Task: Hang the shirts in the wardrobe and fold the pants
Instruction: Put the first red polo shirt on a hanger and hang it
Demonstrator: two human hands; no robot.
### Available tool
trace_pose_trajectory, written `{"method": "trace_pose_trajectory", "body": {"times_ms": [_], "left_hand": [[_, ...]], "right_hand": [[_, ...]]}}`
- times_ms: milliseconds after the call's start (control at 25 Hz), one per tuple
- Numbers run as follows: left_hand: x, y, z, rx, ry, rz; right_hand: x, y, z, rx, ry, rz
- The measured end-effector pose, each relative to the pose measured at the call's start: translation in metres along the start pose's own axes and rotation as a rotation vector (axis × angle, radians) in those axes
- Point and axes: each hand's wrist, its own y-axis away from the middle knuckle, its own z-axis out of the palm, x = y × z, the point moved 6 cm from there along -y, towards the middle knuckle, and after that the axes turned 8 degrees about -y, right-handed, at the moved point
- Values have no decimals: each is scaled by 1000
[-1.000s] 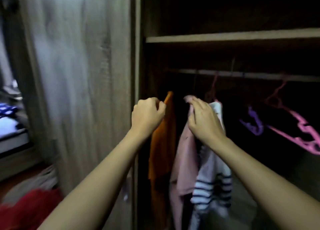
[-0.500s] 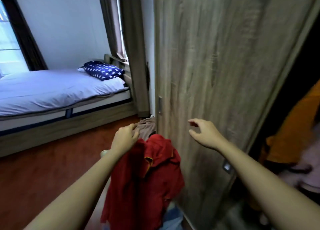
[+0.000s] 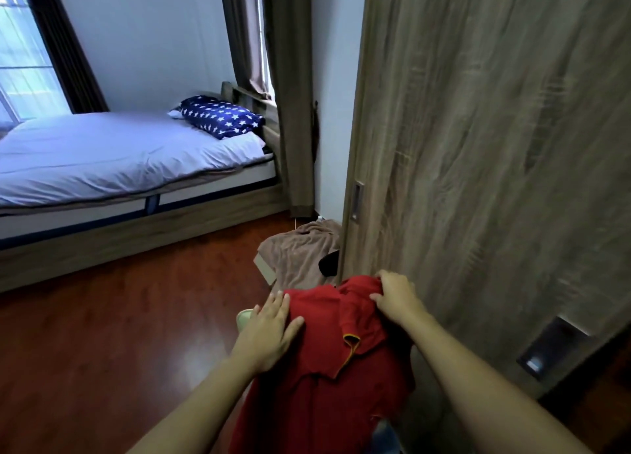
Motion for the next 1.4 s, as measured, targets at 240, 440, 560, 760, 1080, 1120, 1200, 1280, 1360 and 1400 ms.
{"method": "trace_pose_trajectory", "body": {"times_ms": [240, 440, 560, 760, 1080, 1120, 1200, 1280, 1360, 1400], "left_hand": [[46, -24, -91, 242, 319, 182], [116, -33, -149, -13, 269, 546], [107, -22, -164, 129, 262, 532], [82, -13, -170, 165, -91, 383], [159, 44, -245, 617, 365, 585], [170, 47, -237, 578, 354, 595], [186, 46, -222, 549, 246, 604], [204, 42, -219, 585, 132, 610], [226, 48, -229, 566, 123, 638], [237, 56, -238, 573, 137, 651]], "right_hand": [[-47, 31, -56, 238, -201, -313], [-81, 81, -130, 384, -187, -470], [-78, 110, -185, 611, -197, -435], [-52, 159, -238, 637, -273, -324], [-33, 214, -292, 643, 141, -97], [-32, 224, -304, 704, 129, -106], [-30, 244, -323, 753, 120, -111], [-23, 263, -335, 762, 143, -103], [-6, 282, -345, 755, 210, -33], [6, 293, -351, 754, 247, 30]]}}
